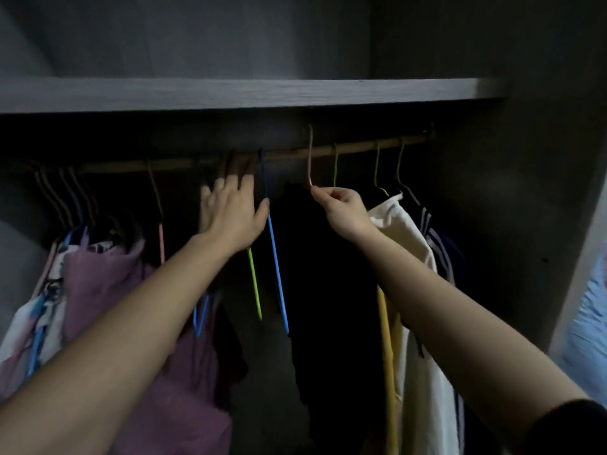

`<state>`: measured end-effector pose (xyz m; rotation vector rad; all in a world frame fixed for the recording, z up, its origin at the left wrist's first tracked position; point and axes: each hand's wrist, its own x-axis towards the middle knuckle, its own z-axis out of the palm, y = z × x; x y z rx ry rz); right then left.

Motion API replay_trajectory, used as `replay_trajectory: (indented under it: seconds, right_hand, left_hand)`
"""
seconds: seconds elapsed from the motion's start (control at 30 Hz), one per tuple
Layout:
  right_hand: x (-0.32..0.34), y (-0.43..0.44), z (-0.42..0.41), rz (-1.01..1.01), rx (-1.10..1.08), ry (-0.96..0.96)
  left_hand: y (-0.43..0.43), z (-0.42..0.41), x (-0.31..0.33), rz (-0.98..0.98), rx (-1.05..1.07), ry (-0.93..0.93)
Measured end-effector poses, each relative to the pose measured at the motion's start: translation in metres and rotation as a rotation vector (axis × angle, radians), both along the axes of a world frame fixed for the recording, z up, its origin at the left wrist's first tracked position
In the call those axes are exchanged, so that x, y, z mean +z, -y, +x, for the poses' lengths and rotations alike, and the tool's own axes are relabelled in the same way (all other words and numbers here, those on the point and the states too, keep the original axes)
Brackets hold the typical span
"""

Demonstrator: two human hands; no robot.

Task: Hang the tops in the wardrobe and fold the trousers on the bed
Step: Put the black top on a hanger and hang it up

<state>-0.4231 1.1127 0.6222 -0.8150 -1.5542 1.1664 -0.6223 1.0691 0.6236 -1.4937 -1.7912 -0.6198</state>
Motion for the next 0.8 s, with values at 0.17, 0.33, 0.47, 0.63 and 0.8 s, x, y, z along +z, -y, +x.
replay_trajectory:
  seconds: [0.17, 0.33, 0.47, 0.63, 0.8]
  right_hand:
    - [-0.005, -0.052, -0.024, -0.058, 0.031, 0.020]
    - [-0.044, -0.074, -0.027, 0.156, -0.059, 0.211]
    - [-0.049, -0.073, -0.023, 0.256, -0.130, 0.296]
    - [-0.048, -0.039, -0.006, 0.271, -0.185, 0.388]
    - [-0.065, 0.028, 0.041, 0.498, -0.325, 0.455]
  left_hand:
    - [-0.040, -0.013, 0.008, -0.012, 0.024, -0.008]
    - [-0.051, -0.025, -0.006, 0.044, -0.021, 0.010]
    - [-0.050, -0.025, -0.003, 0.032, -0.041, 0.053]
    - [-0.033, -0.012, 0.014, -0.101, -0.025, 0.157]
    - [0.017, 0.028, -0.007, -0.056, -0.051, 0.166]
